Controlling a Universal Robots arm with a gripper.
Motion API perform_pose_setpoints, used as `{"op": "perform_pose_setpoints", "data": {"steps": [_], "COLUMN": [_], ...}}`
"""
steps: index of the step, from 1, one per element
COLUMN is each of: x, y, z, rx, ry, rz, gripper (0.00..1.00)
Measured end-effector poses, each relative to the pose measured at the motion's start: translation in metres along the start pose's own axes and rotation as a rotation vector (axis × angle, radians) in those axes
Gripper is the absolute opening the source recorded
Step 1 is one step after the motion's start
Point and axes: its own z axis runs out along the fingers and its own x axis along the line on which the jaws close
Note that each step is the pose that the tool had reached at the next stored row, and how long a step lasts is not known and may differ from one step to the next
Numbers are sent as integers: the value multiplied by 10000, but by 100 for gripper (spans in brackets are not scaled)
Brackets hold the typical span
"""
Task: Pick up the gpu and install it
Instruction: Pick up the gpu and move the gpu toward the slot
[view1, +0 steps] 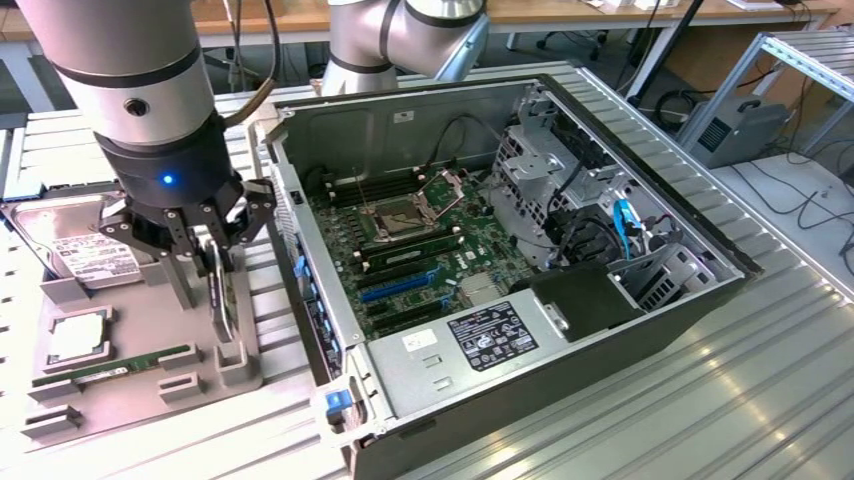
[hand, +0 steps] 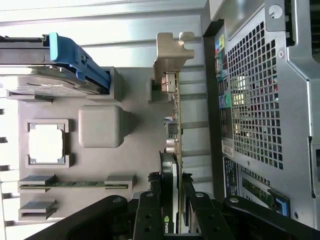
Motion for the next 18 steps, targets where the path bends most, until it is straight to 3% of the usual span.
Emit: {"op": "perform_pose_setpoints", "data": {"steps": [18], "x": [-2], "y": [4], "z": [-94], "rx": [30], "ry": [-2], "rz": [-1], "gripper": [27]}}
